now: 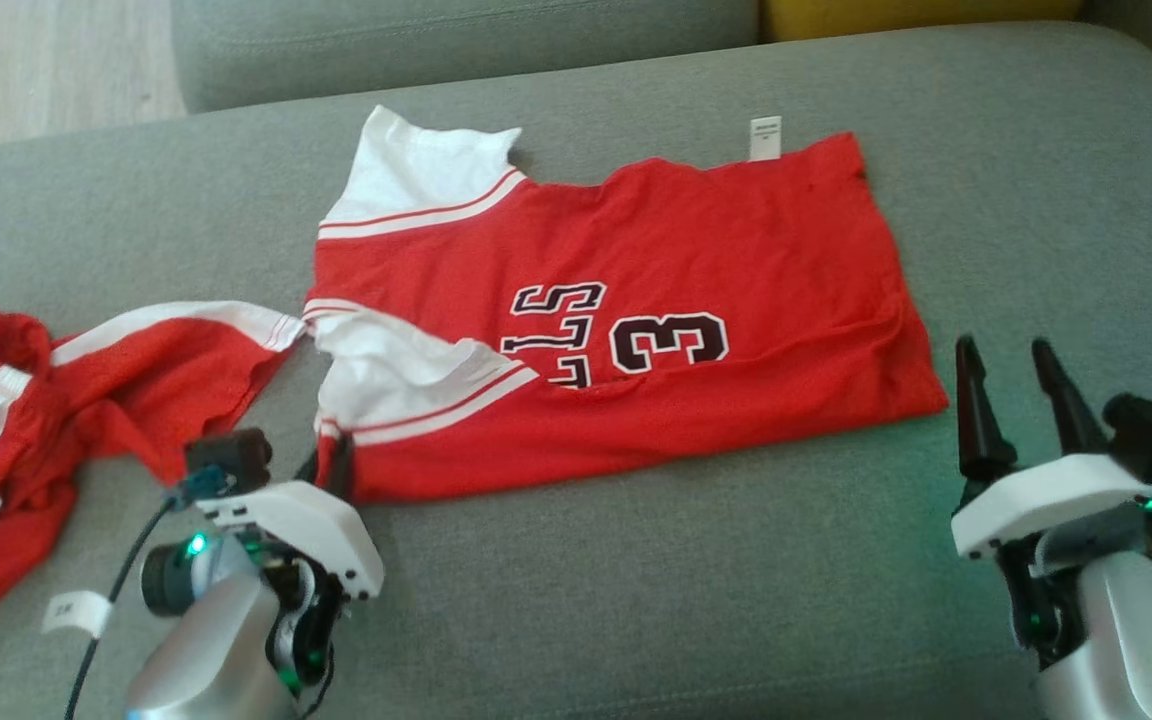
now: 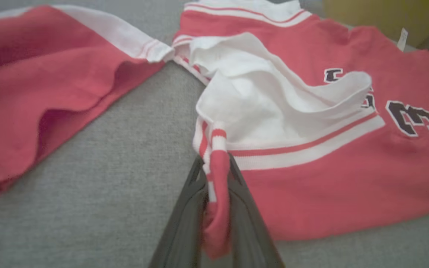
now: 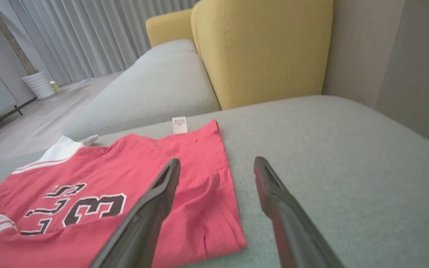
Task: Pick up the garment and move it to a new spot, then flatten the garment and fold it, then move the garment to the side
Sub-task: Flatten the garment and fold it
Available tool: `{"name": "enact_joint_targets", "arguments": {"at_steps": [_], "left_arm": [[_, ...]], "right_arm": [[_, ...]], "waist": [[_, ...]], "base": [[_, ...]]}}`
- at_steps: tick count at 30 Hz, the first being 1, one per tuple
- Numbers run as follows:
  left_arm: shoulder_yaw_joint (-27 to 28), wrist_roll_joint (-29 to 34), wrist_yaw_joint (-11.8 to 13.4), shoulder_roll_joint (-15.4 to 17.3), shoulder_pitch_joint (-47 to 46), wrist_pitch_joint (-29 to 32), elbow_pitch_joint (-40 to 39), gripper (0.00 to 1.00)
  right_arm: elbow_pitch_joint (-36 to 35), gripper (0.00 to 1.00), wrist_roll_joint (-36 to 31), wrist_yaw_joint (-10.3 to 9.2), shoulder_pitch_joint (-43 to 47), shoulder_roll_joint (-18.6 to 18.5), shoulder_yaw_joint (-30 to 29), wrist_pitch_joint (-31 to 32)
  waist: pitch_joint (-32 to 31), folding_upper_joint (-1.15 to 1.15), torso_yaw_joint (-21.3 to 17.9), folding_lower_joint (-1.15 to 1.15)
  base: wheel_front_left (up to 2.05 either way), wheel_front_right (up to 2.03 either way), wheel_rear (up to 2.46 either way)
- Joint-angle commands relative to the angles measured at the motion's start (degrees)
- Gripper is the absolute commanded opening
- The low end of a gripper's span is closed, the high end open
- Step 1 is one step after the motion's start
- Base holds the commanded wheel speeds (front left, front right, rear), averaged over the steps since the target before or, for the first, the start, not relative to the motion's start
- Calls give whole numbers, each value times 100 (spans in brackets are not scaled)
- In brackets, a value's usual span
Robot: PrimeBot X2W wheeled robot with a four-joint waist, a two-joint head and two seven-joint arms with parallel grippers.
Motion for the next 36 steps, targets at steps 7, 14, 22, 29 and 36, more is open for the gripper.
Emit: {"name": "enact_joint_targets", "arguments": {"at_steps": [7,14,22,29,36], "left_arm": [[227,156,54,281,-226,-359,-849,0],[103,223,120,342,-155,-203,-1411,0],[49,247,228,443,-85,-51,-1881,0],[73,240,310,513,-90,-22,-2004,0],[66,133,293,600,55,120,-1910,0]], "right_arm": [[759,100,8,20,-525,174,-349,521],[1368,100,-211,20,-879,233,-678,743],[1939,100,-434,20,-1306,251,-779,855],[2179,0,-297,20,-1453,253,-642,879],[2024,0,-146,20,-1299,115,-476,989]], "waist": [[156,0,275,0],[317,0,420,0],[512,0,522,0],[542,0,546,0],[322,0,513,0]], "base": [[0,0,0],[0,0,0],[0,0,0],[0,0,0],[0,0,0]]}}
